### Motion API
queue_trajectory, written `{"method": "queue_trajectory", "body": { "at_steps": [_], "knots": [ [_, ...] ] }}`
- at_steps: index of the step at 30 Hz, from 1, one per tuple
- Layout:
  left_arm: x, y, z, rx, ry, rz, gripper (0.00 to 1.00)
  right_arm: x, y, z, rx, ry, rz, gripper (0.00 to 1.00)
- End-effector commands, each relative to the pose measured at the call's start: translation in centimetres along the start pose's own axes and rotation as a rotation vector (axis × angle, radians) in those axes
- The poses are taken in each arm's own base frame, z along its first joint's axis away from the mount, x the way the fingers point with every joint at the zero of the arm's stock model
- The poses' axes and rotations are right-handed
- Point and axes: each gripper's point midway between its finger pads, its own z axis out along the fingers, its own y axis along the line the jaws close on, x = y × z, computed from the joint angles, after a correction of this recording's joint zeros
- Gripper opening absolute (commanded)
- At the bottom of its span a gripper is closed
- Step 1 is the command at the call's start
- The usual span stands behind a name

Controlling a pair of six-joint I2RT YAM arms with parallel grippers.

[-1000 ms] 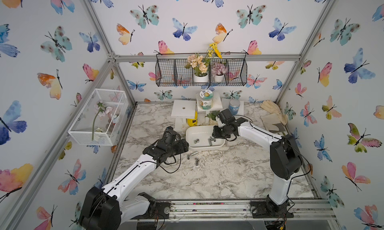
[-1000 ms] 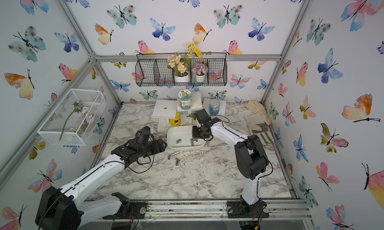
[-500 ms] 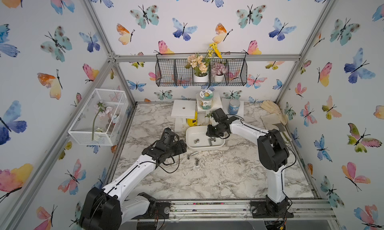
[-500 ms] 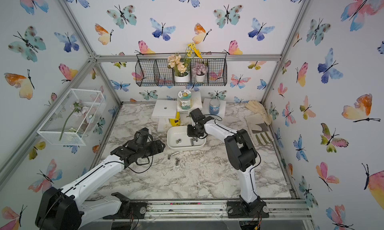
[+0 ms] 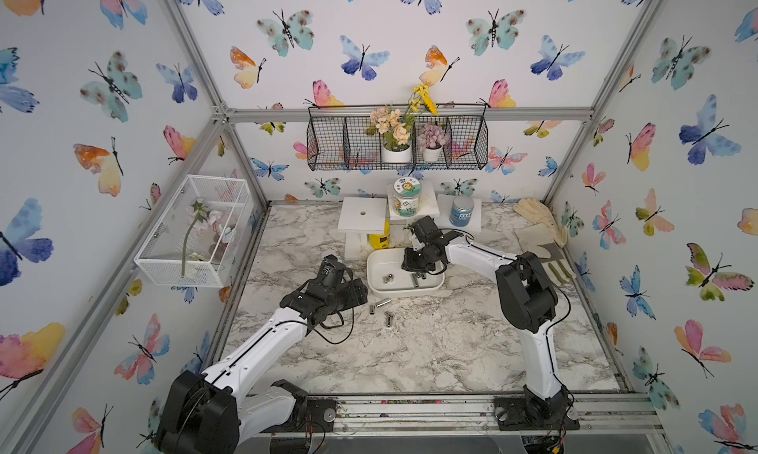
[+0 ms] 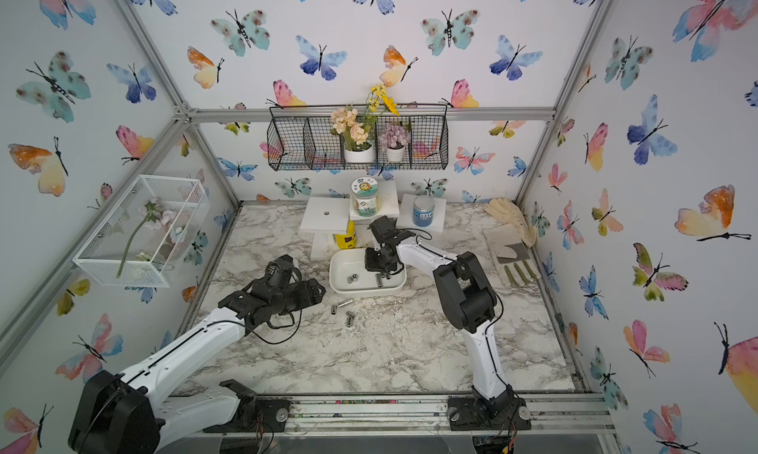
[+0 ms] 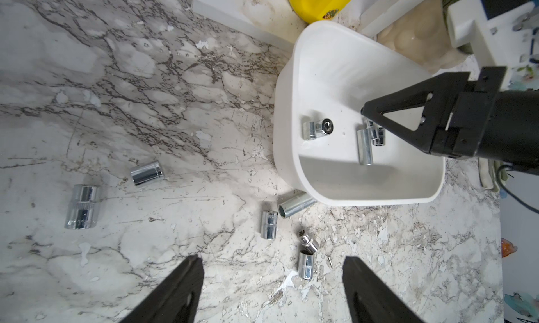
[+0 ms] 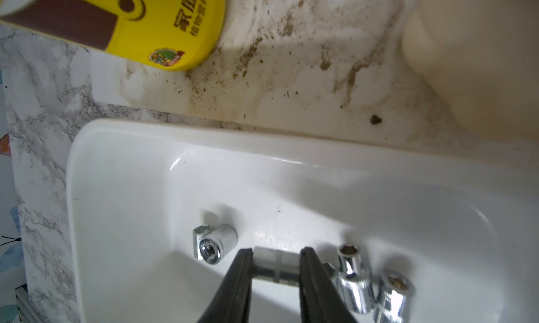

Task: Put the socket on the desktop into the storage box
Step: Place the socket head in the storage box, then pick up the socket head from the center of the board.

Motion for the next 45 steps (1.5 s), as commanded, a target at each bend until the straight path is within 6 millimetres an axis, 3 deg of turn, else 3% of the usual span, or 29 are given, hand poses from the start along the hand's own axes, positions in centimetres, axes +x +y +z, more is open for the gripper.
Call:
{"method": "queue_trajectory", "body": {
  "at_steps": [1, 18, 26, 37, 45],
  "knots": [
    [0.3, 0.3, -0.4, 0.004, 0.008, 0.005, 0.80, -0.3, 0.6, 0.6, -0.014, -0.003, 0.002, 0.30],
    [0.8, 0.6, -0.3, 0.002, 0.013, 0.001, 0.80, -0.1, -0.1, 1.6, 0.011, 0.007, 0.013, 0.32],
    [0.8, 0.7, -0.1, 0.000, 0.015, -0.001, 0.80, -0.2, -0.1, 1.4, 0.012, 0.005, 0.015, 0.38],
    [0.9, 0.6, -0.1, 0.003, 0.017, 0.002, 0.80, -0.3, 0.3, 0.1, 0.001, -0.013, 0.015, 0.39],
    [1.1, 0.6, 0.0, 0.002, 0.029, 0.013, 0.80, 0.3, 0.8, -2.4, -0.017, -0.032, 0.010, 0.39]
  ]
}}
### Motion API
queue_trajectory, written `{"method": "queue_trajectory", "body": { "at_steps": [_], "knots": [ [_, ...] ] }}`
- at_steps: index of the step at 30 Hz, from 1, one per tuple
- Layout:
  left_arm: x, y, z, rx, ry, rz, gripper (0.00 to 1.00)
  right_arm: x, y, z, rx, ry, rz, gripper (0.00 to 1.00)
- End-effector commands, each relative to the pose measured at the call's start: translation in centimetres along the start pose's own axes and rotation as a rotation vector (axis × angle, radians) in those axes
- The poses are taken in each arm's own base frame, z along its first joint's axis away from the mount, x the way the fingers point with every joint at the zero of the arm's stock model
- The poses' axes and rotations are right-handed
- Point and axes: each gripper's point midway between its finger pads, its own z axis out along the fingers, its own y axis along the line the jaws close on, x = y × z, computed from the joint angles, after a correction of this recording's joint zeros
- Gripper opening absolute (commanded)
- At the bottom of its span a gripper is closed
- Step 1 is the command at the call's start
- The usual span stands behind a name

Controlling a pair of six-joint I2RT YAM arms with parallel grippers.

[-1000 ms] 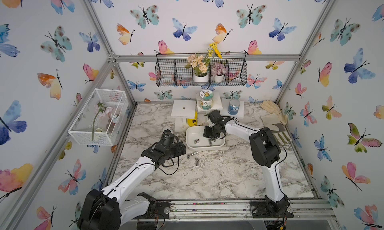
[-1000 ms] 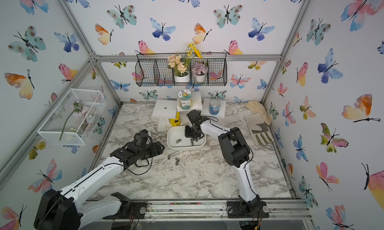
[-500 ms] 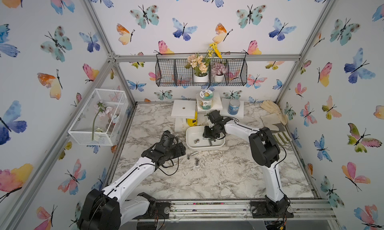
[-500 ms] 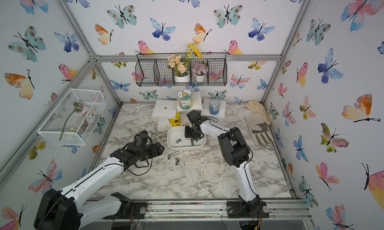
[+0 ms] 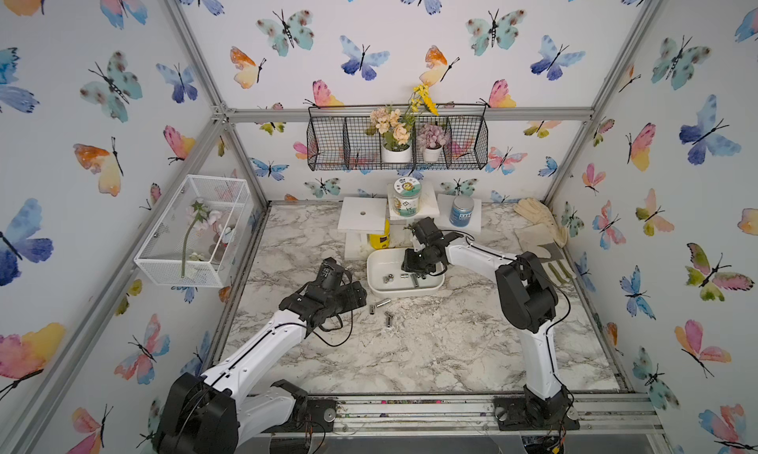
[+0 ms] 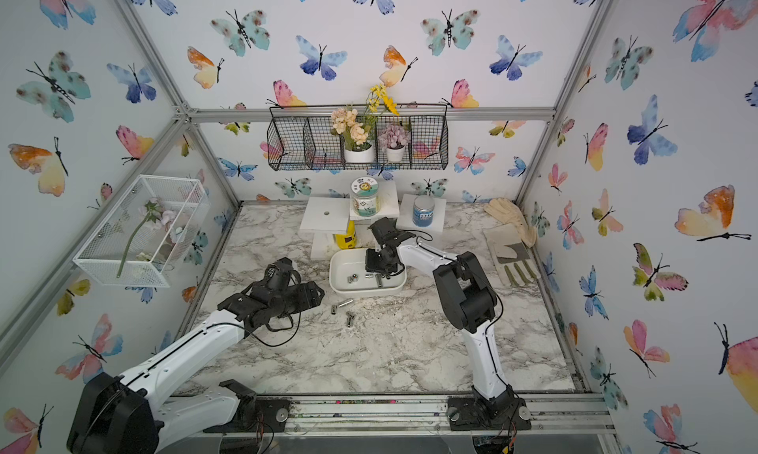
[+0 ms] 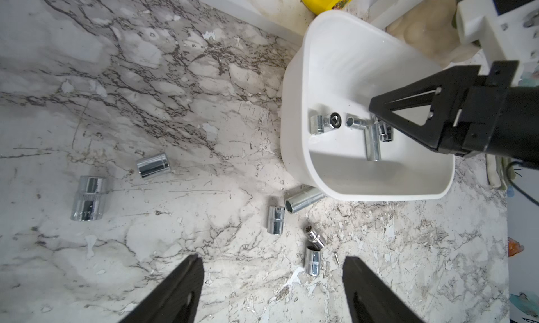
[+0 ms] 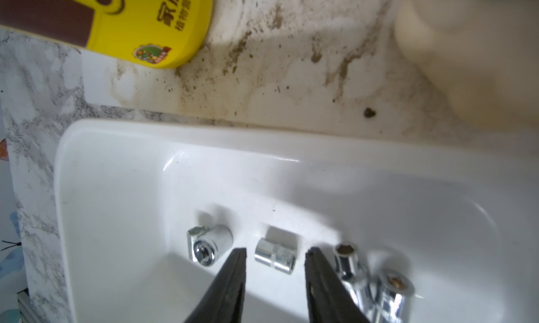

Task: Put the socket on the desktop into the storage box
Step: Pick up the socket head from the center of the board.

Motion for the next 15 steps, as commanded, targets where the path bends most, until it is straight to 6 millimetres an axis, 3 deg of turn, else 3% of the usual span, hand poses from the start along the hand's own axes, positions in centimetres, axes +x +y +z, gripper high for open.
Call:
{"method": "queue_trajectory", "body": {
  "at_steps": [1, 15],
  "knots": [
    [0.6, -0.2, -0.1, 0.012, 0.021, 0.017, 0.80, 0.0, 1.0, -2.5, -0.020, -0.035, -0.007, 0.39],
    [2.9, -4.1, 2.4, -0.019, 0.095, 0.108, 0.79, 4.7, -0.7, -10.8, -0.003, -0.096, -0.073, 0.40]
  ]
}}
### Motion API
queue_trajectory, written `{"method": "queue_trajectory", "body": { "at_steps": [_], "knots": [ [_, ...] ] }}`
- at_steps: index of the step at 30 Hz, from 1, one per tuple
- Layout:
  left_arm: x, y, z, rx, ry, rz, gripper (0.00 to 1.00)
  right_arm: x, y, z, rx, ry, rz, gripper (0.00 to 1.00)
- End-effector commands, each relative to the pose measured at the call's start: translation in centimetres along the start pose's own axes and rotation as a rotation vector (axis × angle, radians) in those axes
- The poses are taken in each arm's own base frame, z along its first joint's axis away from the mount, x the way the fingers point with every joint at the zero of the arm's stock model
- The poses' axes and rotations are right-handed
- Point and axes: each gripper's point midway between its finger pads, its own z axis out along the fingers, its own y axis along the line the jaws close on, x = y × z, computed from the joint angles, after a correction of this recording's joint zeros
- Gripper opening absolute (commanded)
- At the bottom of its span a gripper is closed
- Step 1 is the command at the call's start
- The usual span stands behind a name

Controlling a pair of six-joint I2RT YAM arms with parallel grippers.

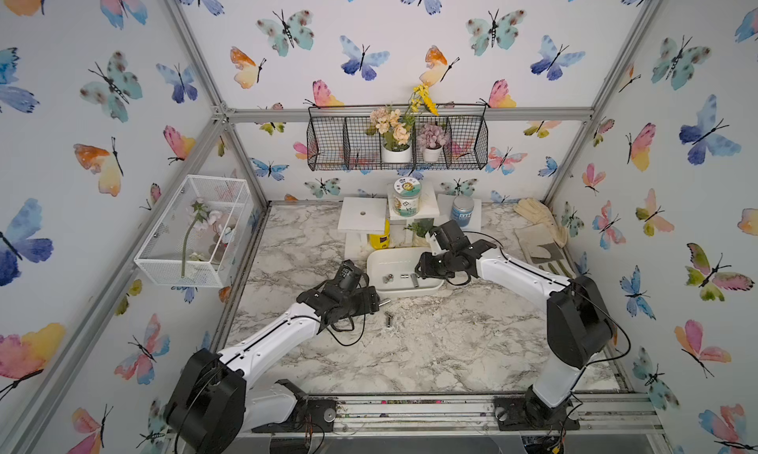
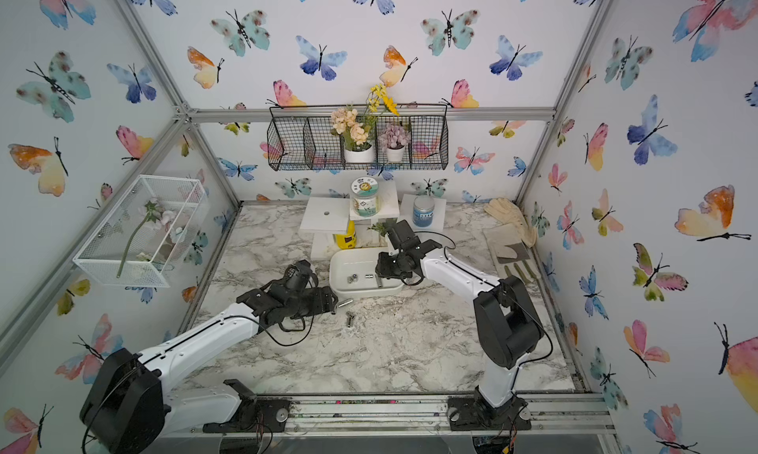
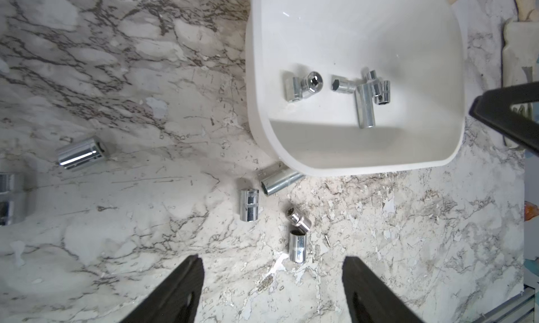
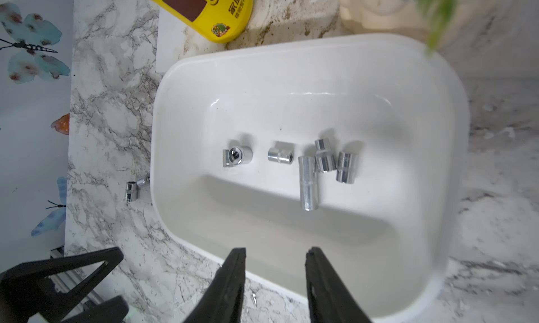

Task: Put the socket on the desktop into the storage box
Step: Pick up the socket head from the center of the board.

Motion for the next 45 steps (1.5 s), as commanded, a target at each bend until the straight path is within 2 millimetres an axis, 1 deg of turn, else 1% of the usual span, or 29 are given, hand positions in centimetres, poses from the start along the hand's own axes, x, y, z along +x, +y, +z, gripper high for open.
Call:
{"method": "queue_trajectory", "body": {
  "at_steps": [1, 6, 11, 17, 20, 29, 40, 45],
  "knots": [
    [0.1, -0.9, 0.6, -0.032, 0.001, 0.009, 0.79, 1.4, -0.7, -1.9, 0.034, -0.008, -0.041, 0.40],
    [1.3, -2.1, 2.0, -0.066, 0.040, 0.021, 0.78, 3.0, -1.5, -4.4, 0.046, -0.031, -0.065, 0.40],
    [2.3, -2.6, 2.9, -0.129, 0.072, 0.030, 0.75, 4.2, -2.0, -5.9, 0.050, -0.033, -0.086, 0.40],
    [3.5, -2.0, 3.9, -0.205, 0.117, 0.004, 0.69, 5.2, -2.6, -6.9, 0.066, -0.035, -0.100, 0.40],
    [4.1, -1.6, 4.4, -0.233, 0.139, 0.004, 0.66, 5.5, -2.8, -7.0, 0.069, -0.032, -0.101, 0.40],
    [5.3, -1.5, 5.7, -0.279, 0.192, 0.020, 0.57, 6.2, -3.4, -6.9, 0.082, -0.023, -0.085, 0.40],
    [6.1, -1.2, 6.8, -0.303, 0.234, 0.037, 0.44, 6.4, -3.7, -6.6, 0.087, -0.024, -0.061, 0.40],
    [6.2, -1.2, 7.1, -0.297, 0.237, 0.038, 0.39, 6.5, -3.9, -6.4, 0.095, -0.022, -0.054, 0.40]
  ]
}}
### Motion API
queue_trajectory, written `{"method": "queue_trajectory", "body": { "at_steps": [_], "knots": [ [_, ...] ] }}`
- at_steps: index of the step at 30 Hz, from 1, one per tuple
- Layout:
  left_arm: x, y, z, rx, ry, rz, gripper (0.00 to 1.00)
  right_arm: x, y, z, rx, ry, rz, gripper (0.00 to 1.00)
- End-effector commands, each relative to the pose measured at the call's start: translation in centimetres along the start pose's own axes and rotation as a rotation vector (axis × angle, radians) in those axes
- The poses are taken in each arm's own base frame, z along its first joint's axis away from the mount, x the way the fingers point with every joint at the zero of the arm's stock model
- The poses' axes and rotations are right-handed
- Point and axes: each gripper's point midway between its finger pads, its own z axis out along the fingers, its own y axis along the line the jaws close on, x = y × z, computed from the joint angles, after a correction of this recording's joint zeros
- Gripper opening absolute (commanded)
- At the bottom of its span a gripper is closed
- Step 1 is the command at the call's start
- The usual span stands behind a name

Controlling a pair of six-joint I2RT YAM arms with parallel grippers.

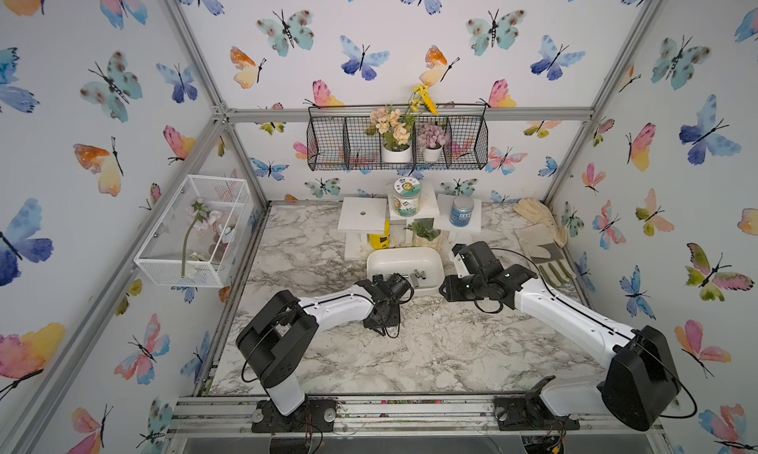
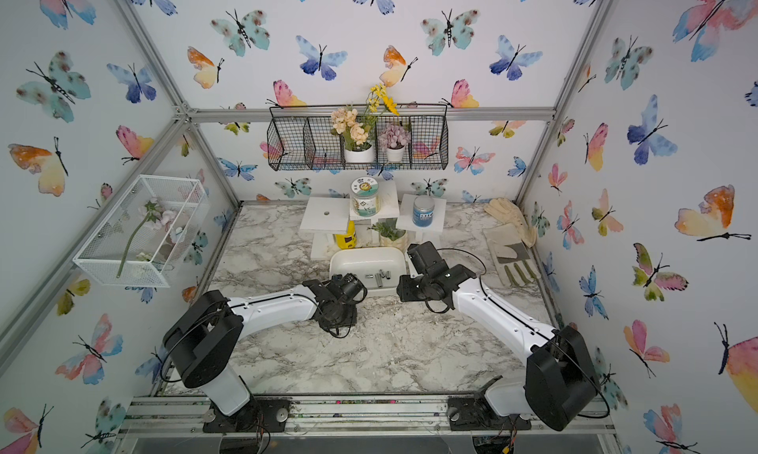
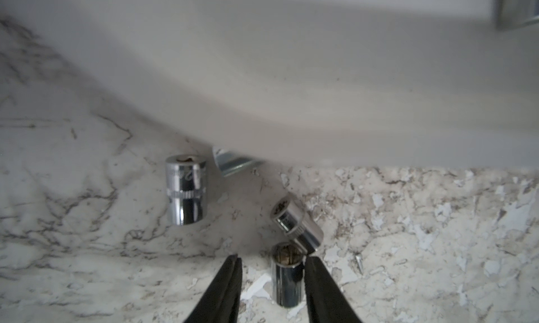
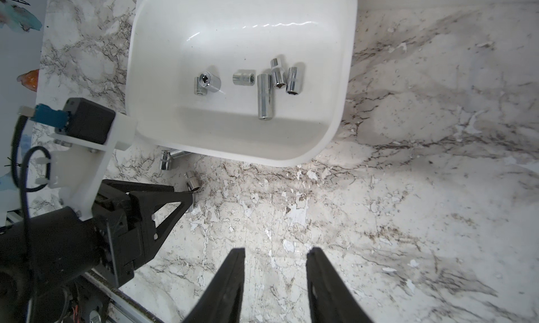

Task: Put the socket on the desktop into the storage box
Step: Pick up the socket head from the center of the board.

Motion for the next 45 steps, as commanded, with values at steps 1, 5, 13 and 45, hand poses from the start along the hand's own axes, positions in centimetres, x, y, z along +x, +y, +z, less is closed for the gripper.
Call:
{"method": "queue_trajectory", "body": {
  "at_steps": [1, 5, 13, 45],
  "knots": [
    [0.0, 0.0, 0.1, -0.015, 0.005, 0.016, 0.37, 0.5, -0.4, 0.0, 0.023, -0.004, 0.005, 0.40],
    [0.1, -0.1, 0.3, -0.012, 0.010, 0.018, 0.33, 0.6, -0.6, 0.2, 0.028, -0.001, 0.009, 0.40],
    [0.7, 0.1, 0.6, -0.012, 0.025, 0.014, 0.28, 0.6, -0.7, 0.3, 0.033, -0.002, 0.015, 0.40],
    [0.3, 0.3, -1.8, 0.013, -0.013, -0.001, 0.12, -0.7, 0.4, 0.0, -0.002, -0.021, -0.016, 0.40]
  ]
}}
